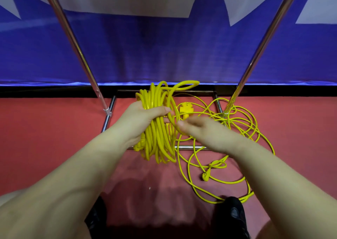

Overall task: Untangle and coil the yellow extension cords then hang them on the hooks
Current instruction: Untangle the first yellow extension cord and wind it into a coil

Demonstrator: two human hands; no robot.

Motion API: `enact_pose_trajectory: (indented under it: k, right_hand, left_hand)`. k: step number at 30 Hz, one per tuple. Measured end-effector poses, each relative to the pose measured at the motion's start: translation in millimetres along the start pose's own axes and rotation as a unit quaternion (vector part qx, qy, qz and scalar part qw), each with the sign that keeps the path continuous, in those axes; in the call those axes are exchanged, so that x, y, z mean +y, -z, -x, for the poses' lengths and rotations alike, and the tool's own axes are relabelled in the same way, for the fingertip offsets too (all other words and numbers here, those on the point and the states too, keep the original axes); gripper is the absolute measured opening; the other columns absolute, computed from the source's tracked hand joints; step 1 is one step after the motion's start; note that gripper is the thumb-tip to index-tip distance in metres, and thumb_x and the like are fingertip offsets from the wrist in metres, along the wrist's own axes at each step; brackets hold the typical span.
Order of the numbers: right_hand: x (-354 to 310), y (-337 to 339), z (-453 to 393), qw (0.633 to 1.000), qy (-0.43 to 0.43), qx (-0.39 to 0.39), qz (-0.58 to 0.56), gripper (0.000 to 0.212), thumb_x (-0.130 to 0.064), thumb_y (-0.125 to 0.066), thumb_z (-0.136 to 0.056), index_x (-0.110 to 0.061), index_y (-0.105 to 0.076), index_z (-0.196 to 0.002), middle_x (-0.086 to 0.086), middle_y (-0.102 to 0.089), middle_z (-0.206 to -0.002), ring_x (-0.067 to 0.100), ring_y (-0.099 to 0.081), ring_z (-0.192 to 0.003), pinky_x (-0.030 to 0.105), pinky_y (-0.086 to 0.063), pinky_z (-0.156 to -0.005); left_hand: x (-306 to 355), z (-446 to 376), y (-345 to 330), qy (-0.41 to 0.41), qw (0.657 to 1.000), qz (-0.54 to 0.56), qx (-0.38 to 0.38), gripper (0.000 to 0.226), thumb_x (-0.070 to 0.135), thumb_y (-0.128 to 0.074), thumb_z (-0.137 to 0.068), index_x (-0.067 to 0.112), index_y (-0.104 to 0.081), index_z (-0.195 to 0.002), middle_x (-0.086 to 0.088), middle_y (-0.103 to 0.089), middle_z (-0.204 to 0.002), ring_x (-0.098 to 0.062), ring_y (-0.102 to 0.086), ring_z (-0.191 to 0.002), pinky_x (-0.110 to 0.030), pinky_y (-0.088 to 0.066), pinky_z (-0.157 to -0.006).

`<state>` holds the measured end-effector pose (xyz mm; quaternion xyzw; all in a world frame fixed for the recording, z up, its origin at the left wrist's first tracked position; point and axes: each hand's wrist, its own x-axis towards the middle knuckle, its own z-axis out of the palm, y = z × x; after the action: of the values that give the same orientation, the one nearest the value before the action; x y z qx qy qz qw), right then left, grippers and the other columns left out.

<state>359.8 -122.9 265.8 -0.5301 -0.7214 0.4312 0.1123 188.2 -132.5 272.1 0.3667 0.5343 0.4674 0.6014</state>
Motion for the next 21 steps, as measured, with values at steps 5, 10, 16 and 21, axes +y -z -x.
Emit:
enact_pose_trajectory:
  k: [5,10,16,21]
  right_hand:
    - [20,-13,-3,0.992,0.016,-0.027,0.126,0.036,-0.03,-0.06,-0.089,-0.017,-0.047,-0.12,0.002,-0.058,-0.12,0.017,-0.054,-0.112,0.021,-0.036,-0.081]
    - [28,-12,-5,0.983,0.001,0.009,0.184,0.026,-0.026,-0.056,-0.092,-0.013,-0.049,-0.113,0.001,-0.055,-0.097,0.022,-0.053,-0.09,0.025,-0.032,-0.067]
    - [27,5,-4,0.983,0.055,0.158,0.08,0.018,-0.026,-0.06,-0.089,-0.024,-0.044,-0.097,-0.008,-0.066,-0.069,0.016,-0.066,-0.07,0.034,-0.052,-0.071]
    - [23,10,-3,0.98,0.019,0.194,0.043,0.02,-0.024,-0.058,-0.09,-0.024,-0.044,-0.077,-0.005,-0.067,-0.061,0.015,-0.066,-0.058,0.031,-0.053,-0.064]
  left_hand:
    - [8,0,3,0.009,0.998,0.047,0.027,0.013,0.003,-0.057,-0.086,0.005,-0.064,-0.076,-0.001,-0.07,-0.061,-0.009,-0.065,-0.051,-0.022,-0.053,-0.046]
    - [15,-3,9,0.012,0.994,0.096,0.055,0.015,0.007,-0.056,-0.088,0.004,-0.065,-0.076,-0.002,-0.069,-0.06,-0.011,-0.065,-0.051,-0.023,-0.056,-0.05]
    - [23,-10,25,0.001,0.989,0.127,0.077,0.008,0.014,-0.057,-0.089,0.009,-0.062,-0.092,-0.004,-0.073,-0.07,-0.011,-0.07,-0.062,-0.026,-0.056,-0.051]
    - [18,-12,37,-0.004,0.996,0.032,0.086,0.011,0.014,-0.061,-0.086,0.01,-0.062,-0.097,-0.002,-0.074,-0.071,-0.01,-0.069,-0.061,-0.029,-0.058,-0.057]
